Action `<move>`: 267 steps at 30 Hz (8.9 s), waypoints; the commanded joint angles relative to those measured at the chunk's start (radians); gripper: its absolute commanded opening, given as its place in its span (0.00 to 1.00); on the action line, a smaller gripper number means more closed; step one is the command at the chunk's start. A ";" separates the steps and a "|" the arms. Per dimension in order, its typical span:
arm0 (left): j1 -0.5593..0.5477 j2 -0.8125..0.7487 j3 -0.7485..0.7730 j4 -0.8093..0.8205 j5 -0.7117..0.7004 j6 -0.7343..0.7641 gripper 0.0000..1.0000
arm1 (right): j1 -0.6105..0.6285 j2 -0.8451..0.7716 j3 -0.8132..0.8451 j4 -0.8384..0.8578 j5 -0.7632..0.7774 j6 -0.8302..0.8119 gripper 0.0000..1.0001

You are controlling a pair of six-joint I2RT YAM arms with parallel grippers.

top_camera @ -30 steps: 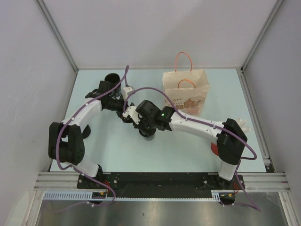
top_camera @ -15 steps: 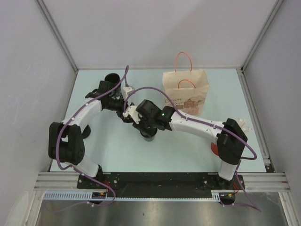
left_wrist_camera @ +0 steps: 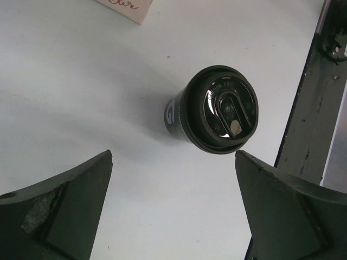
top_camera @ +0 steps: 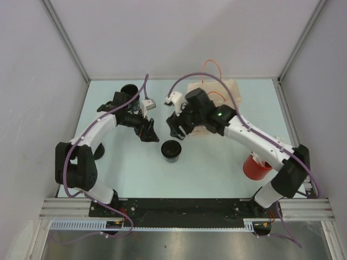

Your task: Pack the takeout coffee

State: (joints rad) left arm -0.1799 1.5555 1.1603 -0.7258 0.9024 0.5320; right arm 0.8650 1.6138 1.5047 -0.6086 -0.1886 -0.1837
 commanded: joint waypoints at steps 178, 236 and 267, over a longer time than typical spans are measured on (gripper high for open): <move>-0.311 0.155 0.122 0.011 -0.307 0.046 0.95 | -0.121 -0.219 -0.173 0.133 -0.215 -0.082 0.74; -0.544 -0.132 -0.077 0.062 -0.484 -0.121 0.80 | -0.514 -0.575 -0.302 -0.215 -0.606 -0.342 1.00; -0.589 -0.178 -0.099 0.009 -0.583 -0.093 0.48 | -0.517 -0.594 -0.344 -0.184 -0.600 -0.344 1.00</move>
State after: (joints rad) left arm -0.7620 1.4097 1.0779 -0.7116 0.3424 0.4282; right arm 0.3531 1.0393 1.1633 -0.8173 -0.7700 -0.5312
